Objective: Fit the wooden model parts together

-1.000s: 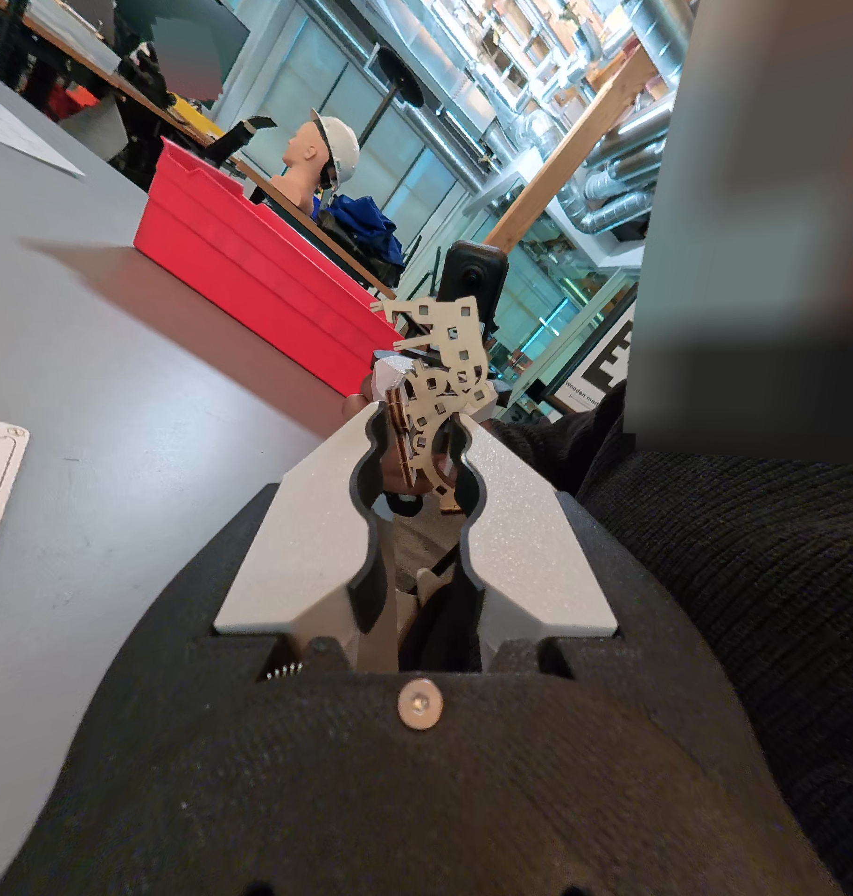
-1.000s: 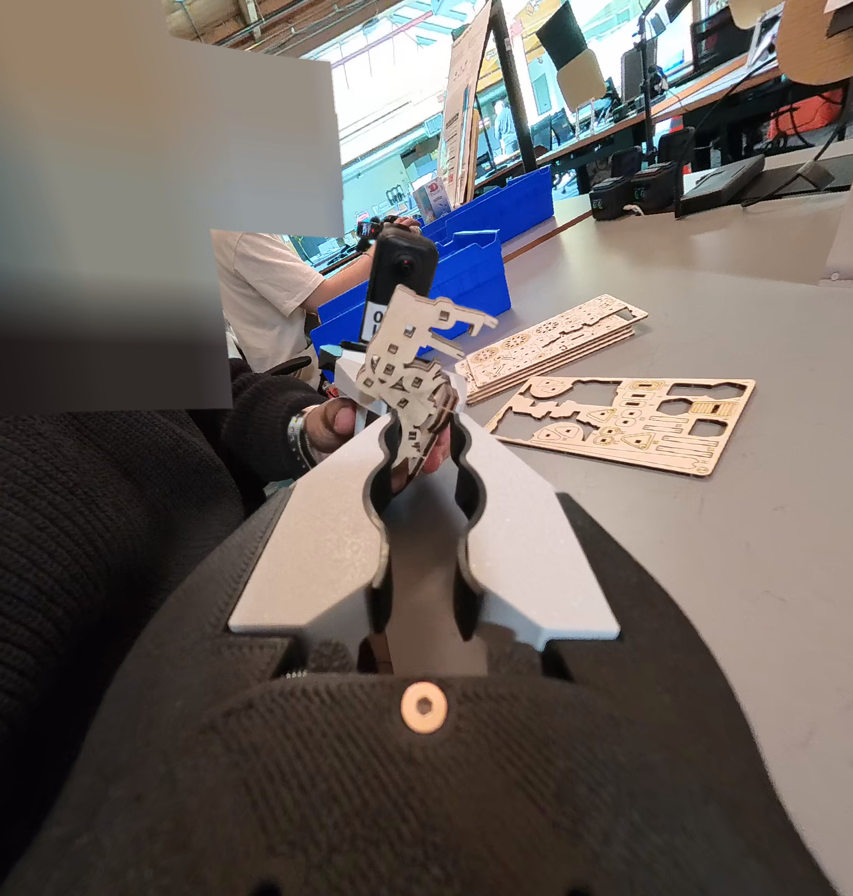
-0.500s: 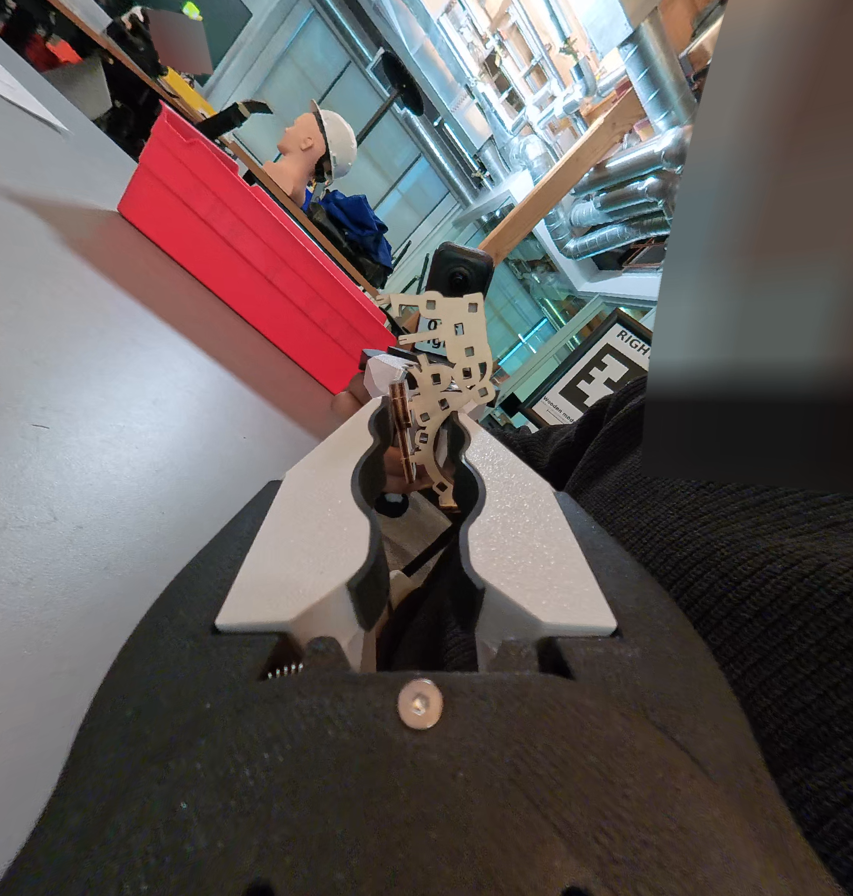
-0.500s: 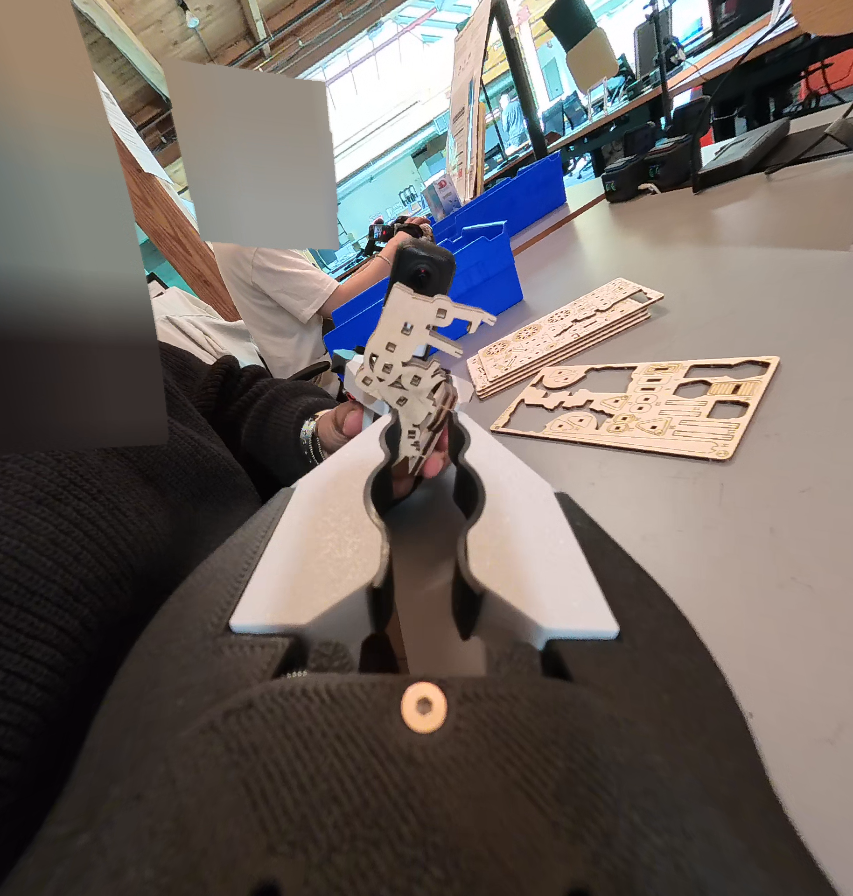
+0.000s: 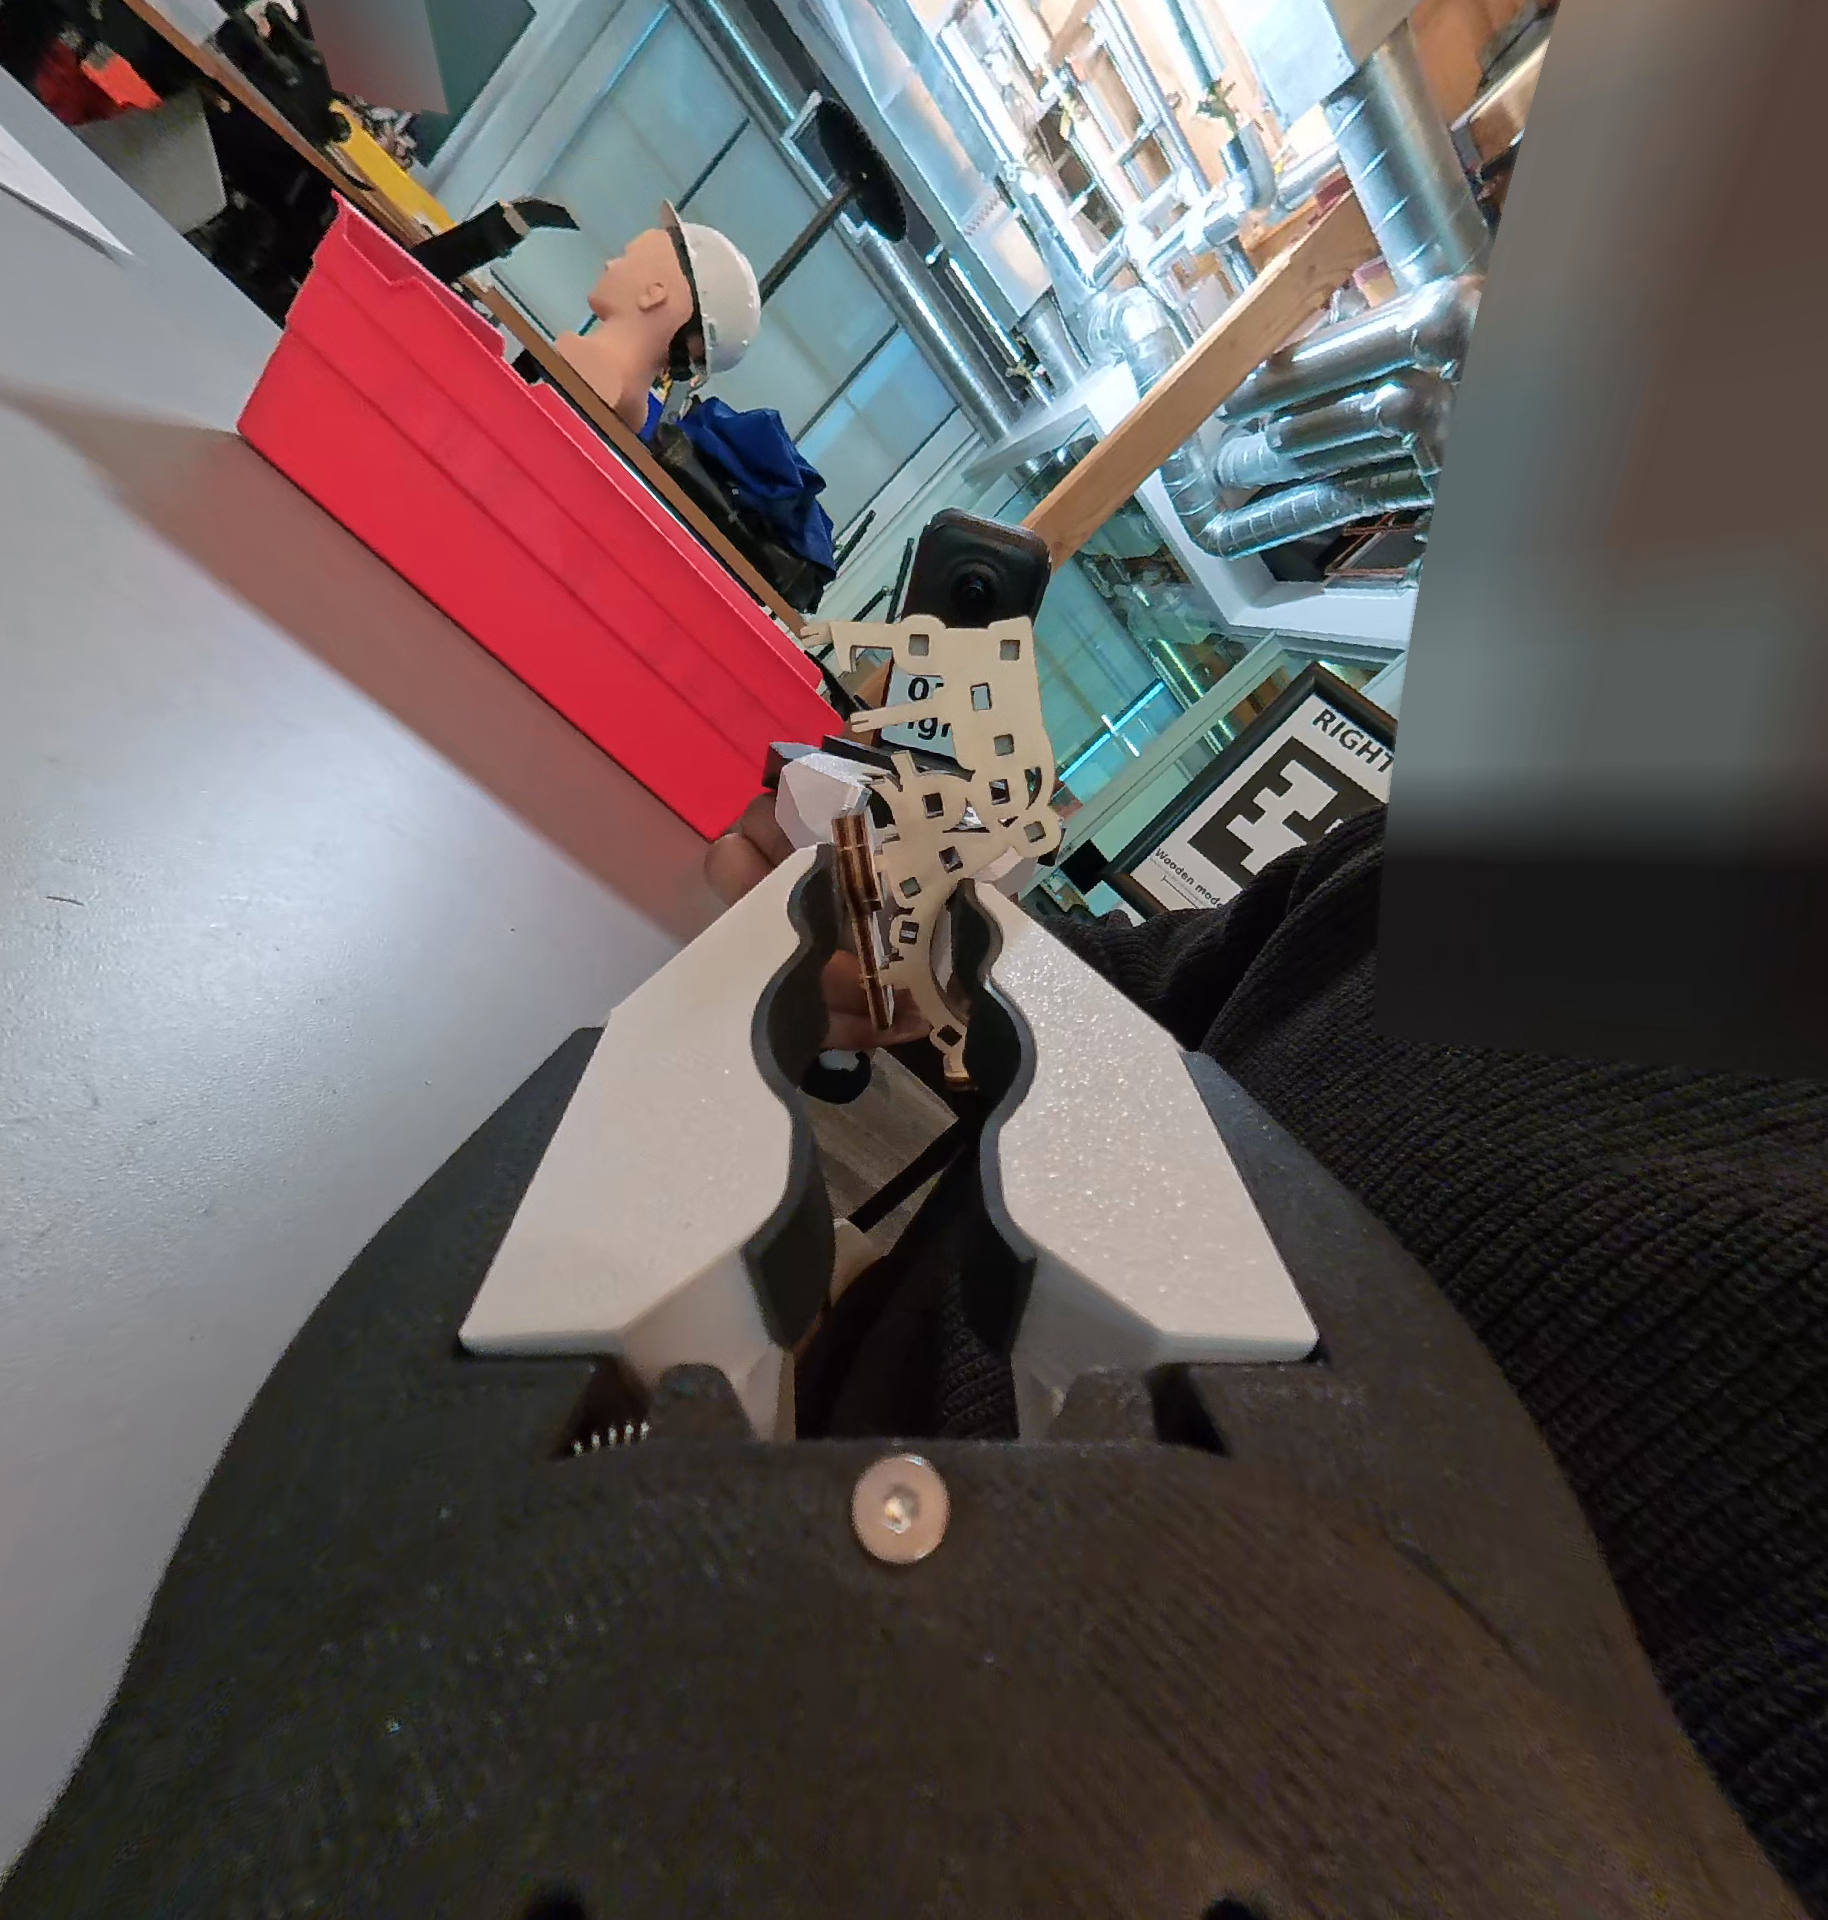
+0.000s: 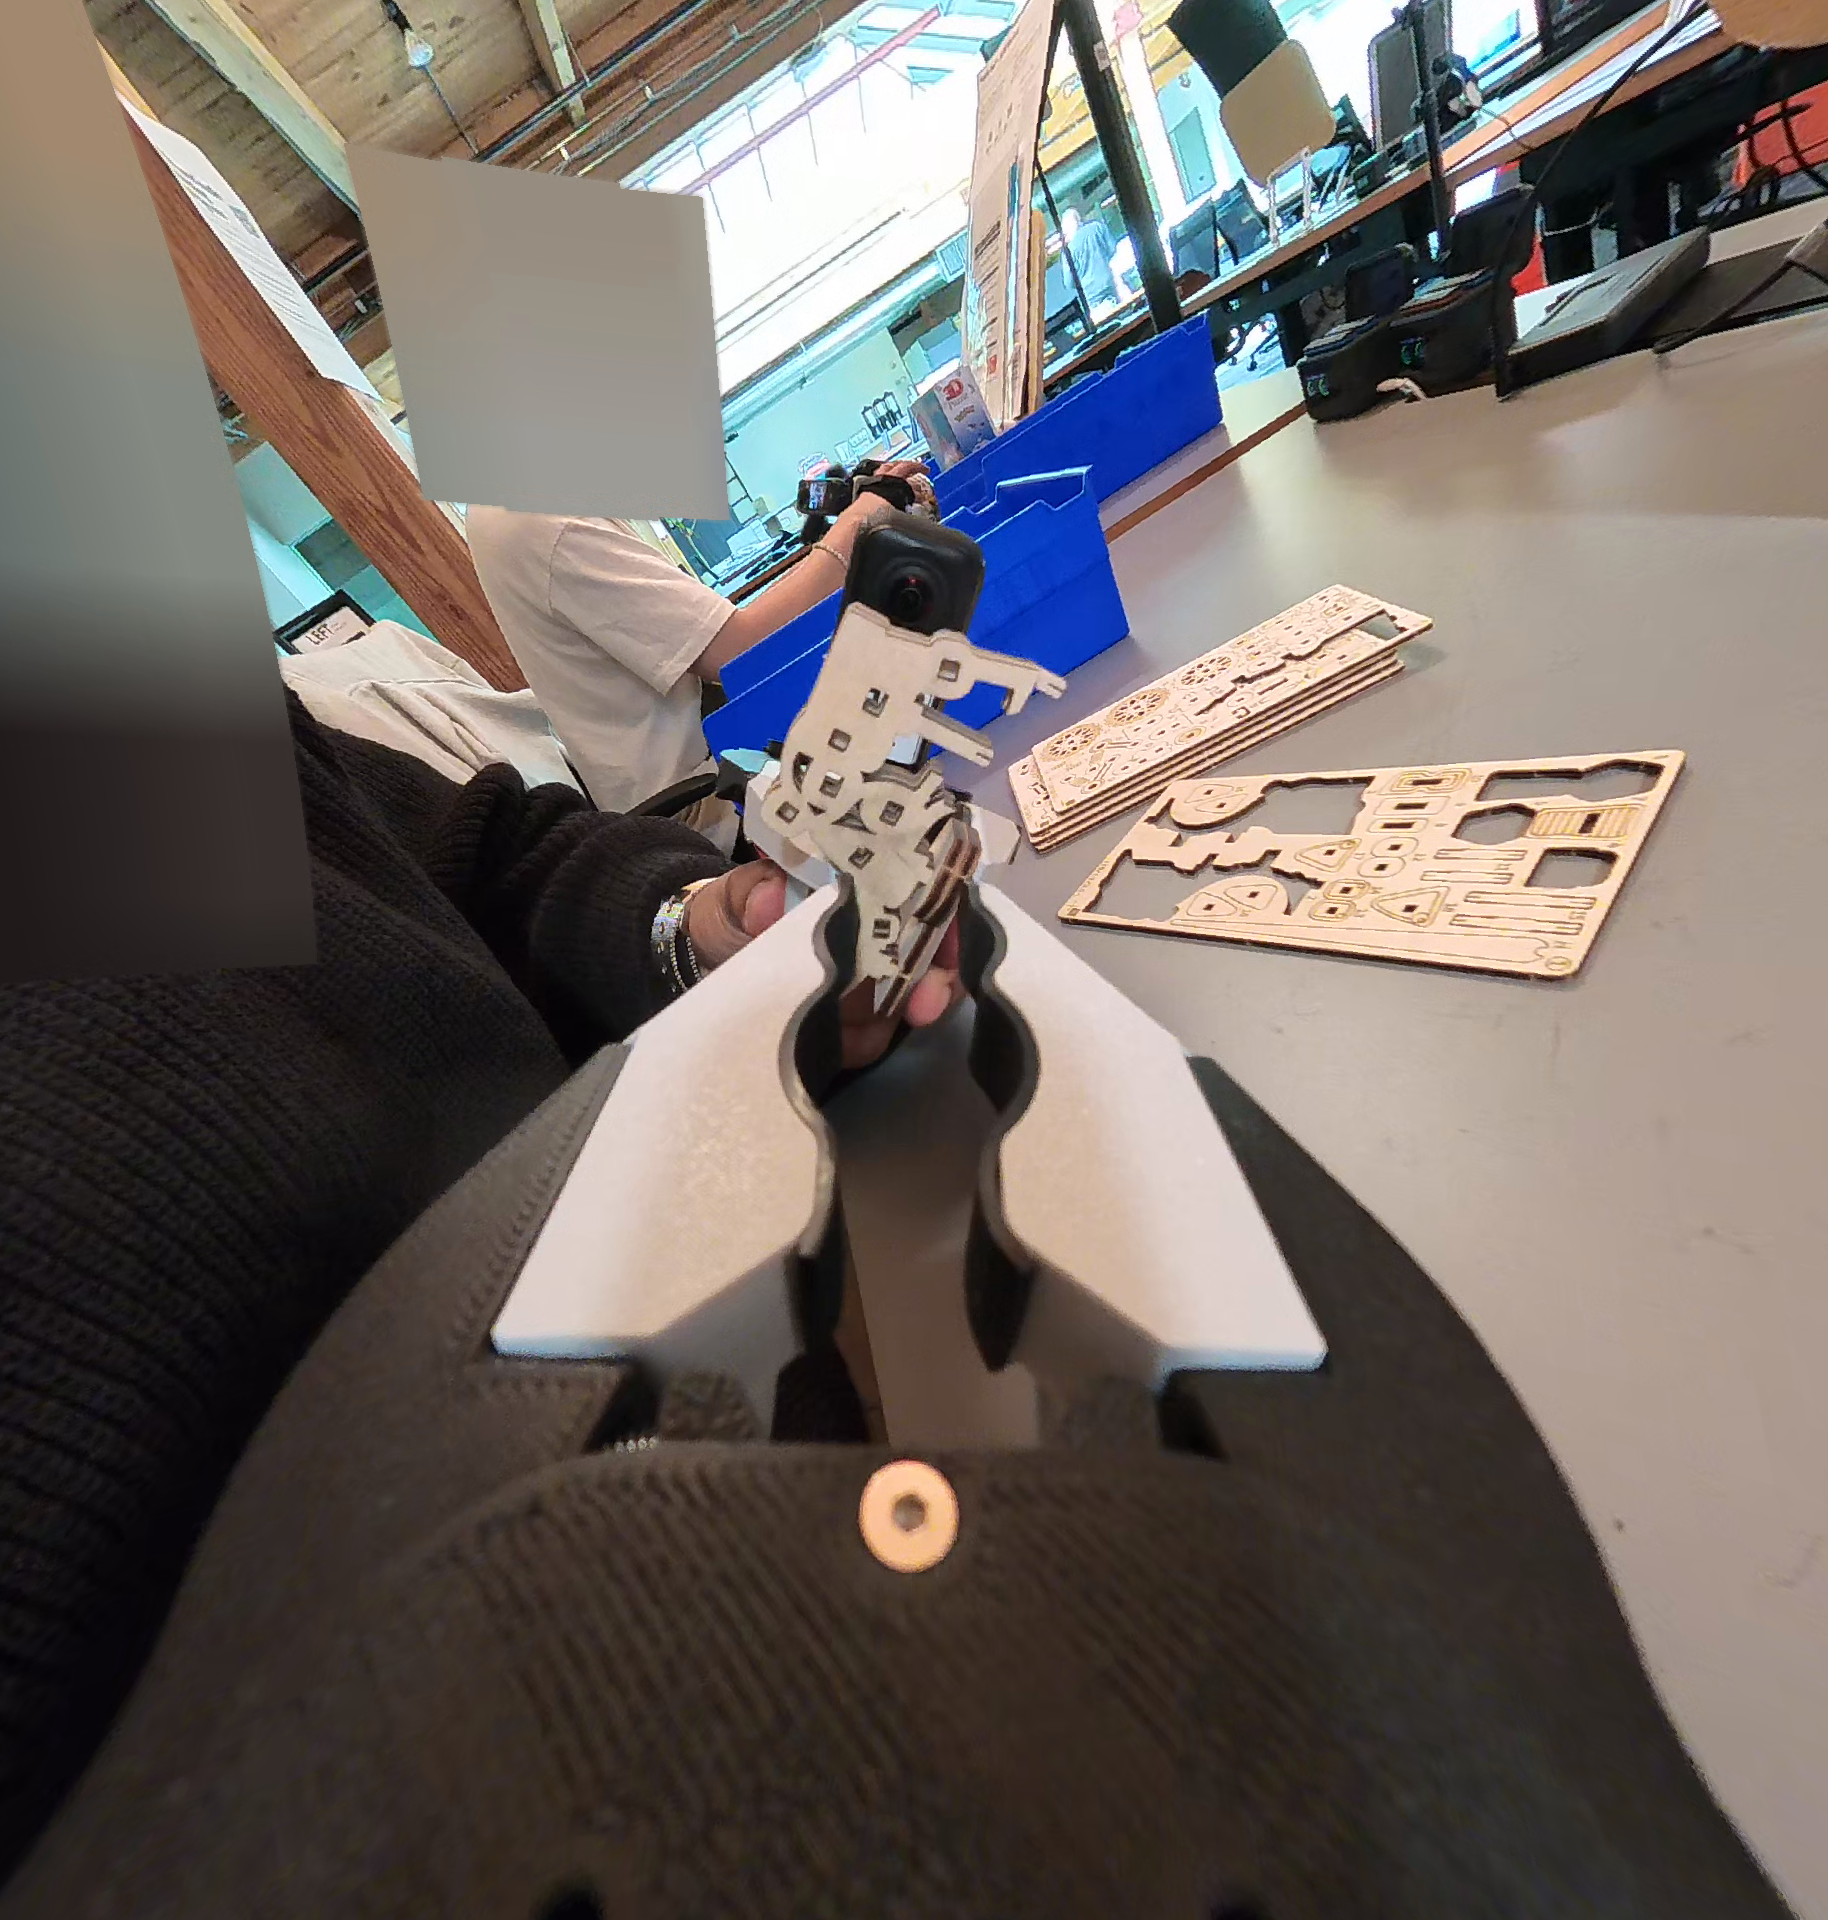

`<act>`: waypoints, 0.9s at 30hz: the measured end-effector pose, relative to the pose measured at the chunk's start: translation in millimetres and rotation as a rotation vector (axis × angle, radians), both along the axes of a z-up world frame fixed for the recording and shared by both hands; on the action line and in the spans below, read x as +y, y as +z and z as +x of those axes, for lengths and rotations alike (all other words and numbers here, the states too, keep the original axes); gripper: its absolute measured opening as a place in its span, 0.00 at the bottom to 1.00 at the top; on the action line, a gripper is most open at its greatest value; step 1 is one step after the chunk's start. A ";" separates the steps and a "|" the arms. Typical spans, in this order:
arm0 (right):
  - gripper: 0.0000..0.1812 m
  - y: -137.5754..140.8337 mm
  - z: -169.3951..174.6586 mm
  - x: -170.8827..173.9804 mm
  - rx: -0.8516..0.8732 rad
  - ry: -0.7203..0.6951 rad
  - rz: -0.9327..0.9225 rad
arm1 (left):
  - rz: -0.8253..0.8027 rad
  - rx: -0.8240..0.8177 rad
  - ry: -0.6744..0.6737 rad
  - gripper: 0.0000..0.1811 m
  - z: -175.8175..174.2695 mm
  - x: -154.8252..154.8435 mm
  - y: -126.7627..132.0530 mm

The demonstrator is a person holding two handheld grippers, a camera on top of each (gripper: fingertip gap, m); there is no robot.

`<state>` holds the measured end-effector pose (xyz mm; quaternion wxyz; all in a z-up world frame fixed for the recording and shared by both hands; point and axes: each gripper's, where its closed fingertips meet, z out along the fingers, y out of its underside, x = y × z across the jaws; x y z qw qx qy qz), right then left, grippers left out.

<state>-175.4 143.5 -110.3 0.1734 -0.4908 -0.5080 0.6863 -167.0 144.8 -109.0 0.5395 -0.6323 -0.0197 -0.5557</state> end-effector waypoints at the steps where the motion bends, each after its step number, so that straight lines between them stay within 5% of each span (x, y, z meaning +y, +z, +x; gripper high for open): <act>1: 0.10 0.2 0.1 0.0 0.000 0.001 0.000 | 0.000 -0.004 -0.003 0.12 0.1 -0.1 0.3; 27: 0.11 8.6 -1.4 3.0 0.050 -0.020 -0.043 | 0.004 0.048 0.020 0.16 -4.0 3.9 -0.1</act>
